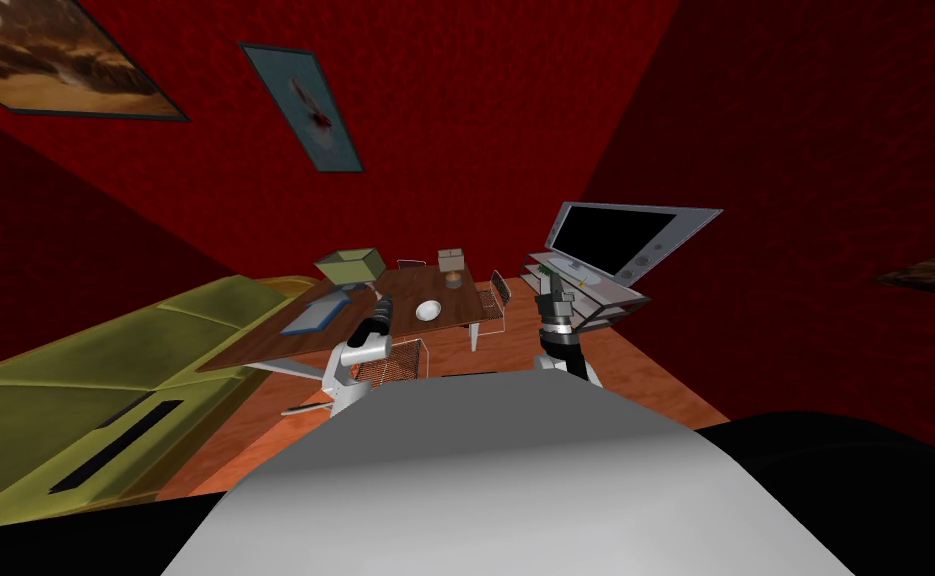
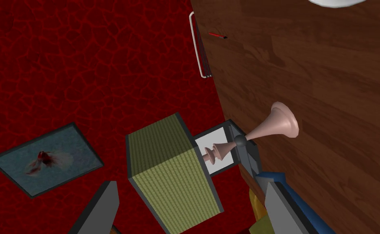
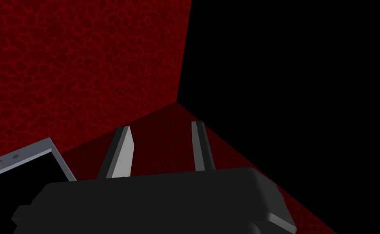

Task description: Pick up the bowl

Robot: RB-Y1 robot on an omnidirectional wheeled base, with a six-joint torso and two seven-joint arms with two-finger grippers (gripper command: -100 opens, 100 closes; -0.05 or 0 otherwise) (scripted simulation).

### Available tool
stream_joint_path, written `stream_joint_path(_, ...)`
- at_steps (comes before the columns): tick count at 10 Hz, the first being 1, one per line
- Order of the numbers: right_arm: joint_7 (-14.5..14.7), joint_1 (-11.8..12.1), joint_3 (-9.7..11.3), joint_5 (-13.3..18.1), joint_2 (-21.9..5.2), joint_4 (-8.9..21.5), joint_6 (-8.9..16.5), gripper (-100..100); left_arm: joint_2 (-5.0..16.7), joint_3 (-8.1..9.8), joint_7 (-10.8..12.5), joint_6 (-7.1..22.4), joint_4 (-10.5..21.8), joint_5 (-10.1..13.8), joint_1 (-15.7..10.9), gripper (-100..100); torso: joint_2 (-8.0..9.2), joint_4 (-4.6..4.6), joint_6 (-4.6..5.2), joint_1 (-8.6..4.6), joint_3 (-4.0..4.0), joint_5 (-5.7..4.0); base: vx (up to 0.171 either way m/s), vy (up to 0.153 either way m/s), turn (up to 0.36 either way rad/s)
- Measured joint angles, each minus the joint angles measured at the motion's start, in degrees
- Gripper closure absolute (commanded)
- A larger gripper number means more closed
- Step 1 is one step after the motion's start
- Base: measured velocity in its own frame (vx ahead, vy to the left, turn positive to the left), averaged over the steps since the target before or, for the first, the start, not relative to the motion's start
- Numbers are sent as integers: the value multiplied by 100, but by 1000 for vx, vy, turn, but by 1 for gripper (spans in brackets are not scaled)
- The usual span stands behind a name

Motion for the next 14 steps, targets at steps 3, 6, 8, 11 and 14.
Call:
stream_joint_path(3,0,0,0,0,0,0,0,0,-1,57,23,525,108,24,-121,-100,-1,-1,-1,-2,-1,0,33,-9,-64)
stream_joint_path(6,0,0,0,0,0,0,0,0,-22,112,53,940,359,38,-264,-100,-3,-1,1,-3,-2,-1,33,-7,-49)
stream_joint_path(8,0,0,0,0,0,0,0,0,1,156,70,1284,443,94,-328,-100,-5,-1,0,-1,-3,0,40,-4,-63)
stream_joint_path(11,0,0,0,0,0,0,0,0,-11,193,103,1707,656,116,-448,-100,-2,-1,-2,-1,-2,0,38,-8,-69)
stream_joint_path(14,0,0,0,0,0,0,0,0,-7,237,136,2165,839,173,-570,-100,-5,-2,0,-1,-3,0,40,-3,-64)
